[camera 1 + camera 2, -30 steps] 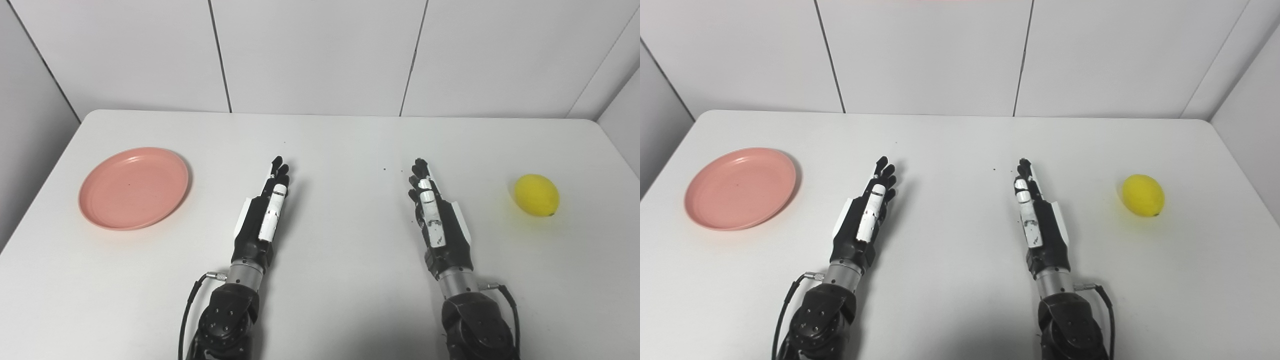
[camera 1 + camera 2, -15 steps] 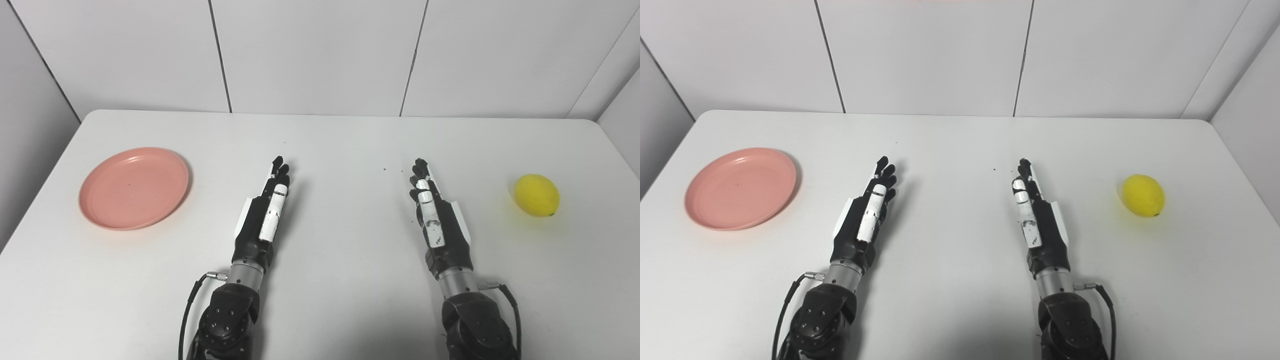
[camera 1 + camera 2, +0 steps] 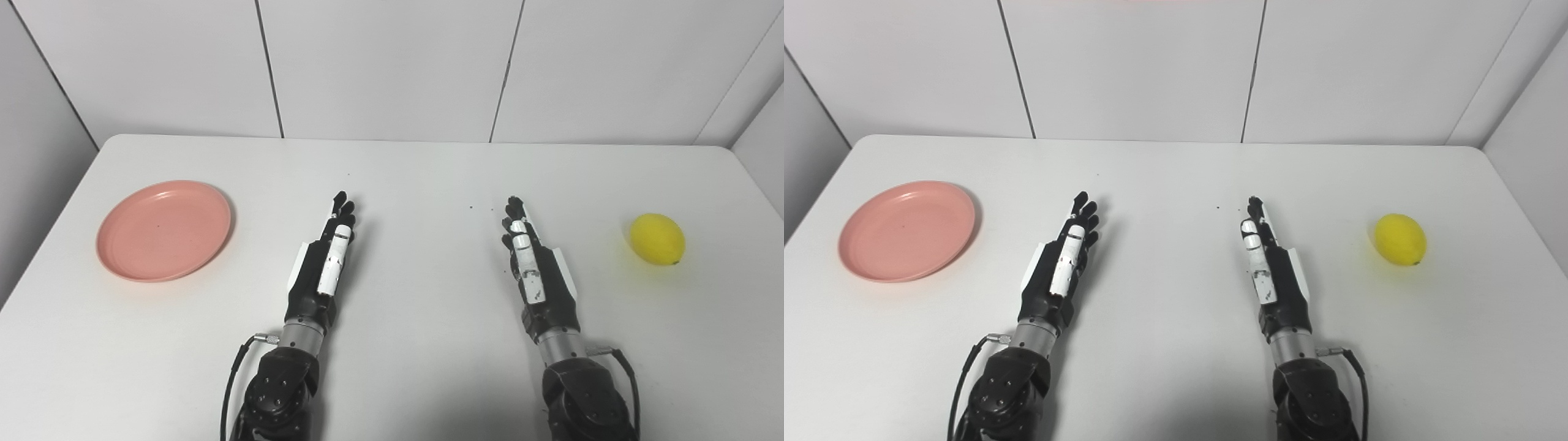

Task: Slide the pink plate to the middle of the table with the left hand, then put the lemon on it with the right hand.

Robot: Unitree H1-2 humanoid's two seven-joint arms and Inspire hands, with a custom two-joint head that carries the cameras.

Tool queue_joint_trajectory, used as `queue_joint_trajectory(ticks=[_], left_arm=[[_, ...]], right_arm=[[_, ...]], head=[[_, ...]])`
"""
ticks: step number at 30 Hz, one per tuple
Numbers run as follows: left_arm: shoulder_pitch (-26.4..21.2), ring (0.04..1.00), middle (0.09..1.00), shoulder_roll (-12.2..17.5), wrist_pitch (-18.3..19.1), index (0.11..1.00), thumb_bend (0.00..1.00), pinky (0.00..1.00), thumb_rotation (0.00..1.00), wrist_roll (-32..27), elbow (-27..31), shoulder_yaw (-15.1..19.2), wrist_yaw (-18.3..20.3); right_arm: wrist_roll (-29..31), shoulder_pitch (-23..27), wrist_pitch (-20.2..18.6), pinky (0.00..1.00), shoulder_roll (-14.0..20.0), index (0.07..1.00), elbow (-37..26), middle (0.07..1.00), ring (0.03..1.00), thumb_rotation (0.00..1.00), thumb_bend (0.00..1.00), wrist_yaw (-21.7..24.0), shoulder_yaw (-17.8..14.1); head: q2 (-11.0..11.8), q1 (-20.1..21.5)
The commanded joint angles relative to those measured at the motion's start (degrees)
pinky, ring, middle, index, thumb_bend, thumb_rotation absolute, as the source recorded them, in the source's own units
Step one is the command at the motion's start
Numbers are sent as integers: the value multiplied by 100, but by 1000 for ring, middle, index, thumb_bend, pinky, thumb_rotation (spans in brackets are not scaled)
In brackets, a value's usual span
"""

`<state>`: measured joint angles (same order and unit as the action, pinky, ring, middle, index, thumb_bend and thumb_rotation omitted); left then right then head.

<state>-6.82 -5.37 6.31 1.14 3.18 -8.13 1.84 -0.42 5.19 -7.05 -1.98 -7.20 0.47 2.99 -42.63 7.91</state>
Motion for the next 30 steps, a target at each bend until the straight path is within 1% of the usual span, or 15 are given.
queue_joint_trajectory(ticks=[1, 8, 15, 22, 25, 30], left_arm=[[-74, 1000, 1000, -48, -157, 1000, 324, 1000, 1000, 11, 112, -22, 18], [-72, 1000, 1000, -74, -95, 1000, 327, 1000, 1000, 6, 136, -23, 3], [-86, 1000, 1000, -66, -152, 1000, 313, 1000, 1000, -8, 86, -13, 9], [-108, 1000, 1000, -53, -162, 1000, 318, 1000, 1000, 29, 63, -13, -5], [-117, 1000, 1000, -43, -232, 1000, 318, 1000, 1000, 16, 30, -12, 10], [-113, 1000, 1000, -51, -205, 1000, 319, 1000, 1000, -46, 48, -2, 42]], right_arm=[[25, 108, -13, 1000, -18, 976, -156, 996, 1000, 1000, 397, 14, -9], [78, 128, -55, 1000, 30, 981, -107, 997, 1000, 1000, 413, 74, -17], [95, 129, -149, 1000, 69, 975, -116, 995, 1000, 1000, 411, 128, -2], [115, 130, -154, 1000, 81, 973, -126, 992, 1000, 1000, 429, 151, -3], [117, 136, -169, 1000, 84, 974, -131, 993, 1000, 1000, 428, 145, 2], [91, 144, -126, 1000, 83, 973, -121, 993, 1000, 1000, 419, 123, 10]], head=[[-6, -24], [7, -48], [38, -48], [32, -51], [34, -47], [30, -47]])
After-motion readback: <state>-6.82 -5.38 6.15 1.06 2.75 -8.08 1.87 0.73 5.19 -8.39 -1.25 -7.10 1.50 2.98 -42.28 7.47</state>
